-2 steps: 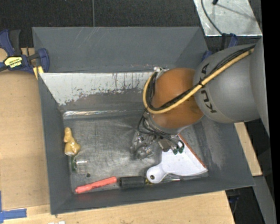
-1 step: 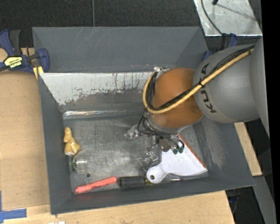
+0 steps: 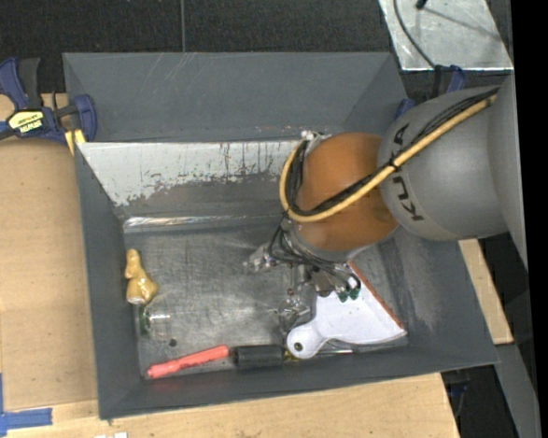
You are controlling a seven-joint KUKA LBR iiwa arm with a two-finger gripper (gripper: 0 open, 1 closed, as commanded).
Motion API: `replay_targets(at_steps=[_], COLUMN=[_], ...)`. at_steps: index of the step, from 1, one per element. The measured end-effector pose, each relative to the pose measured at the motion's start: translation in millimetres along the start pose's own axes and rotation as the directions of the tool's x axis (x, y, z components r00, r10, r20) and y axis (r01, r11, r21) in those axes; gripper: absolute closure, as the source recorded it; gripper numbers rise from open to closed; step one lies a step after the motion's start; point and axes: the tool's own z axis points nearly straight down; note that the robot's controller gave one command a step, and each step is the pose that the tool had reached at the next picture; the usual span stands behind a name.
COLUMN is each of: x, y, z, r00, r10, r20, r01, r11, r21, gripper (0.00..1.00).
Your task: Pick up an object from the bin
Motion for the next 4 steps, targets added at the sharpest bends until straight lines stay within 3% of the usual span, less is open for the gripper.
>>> replay_targets(at_steps=[1,2,3,4], x=[5.7,13.7,32.3,61.5], y=[-29.0,-65.2,-87.5,-120.5], z=[-17.5,-23.5,4.6,13.2], r00=[0.998,0.999,0.994,0.987], r10=[0.061,0.032,-0.106,-0.162], r20=[0.002,0.010,0.006,0.017], r01=[-0.061,-0.032,0.106,0.162], r11=[0.998,0.999,0.994,0.987], r21=[-0.002,-0.003,0.004,0.003], gripper=[0.00,0.00,0.00,0.00])
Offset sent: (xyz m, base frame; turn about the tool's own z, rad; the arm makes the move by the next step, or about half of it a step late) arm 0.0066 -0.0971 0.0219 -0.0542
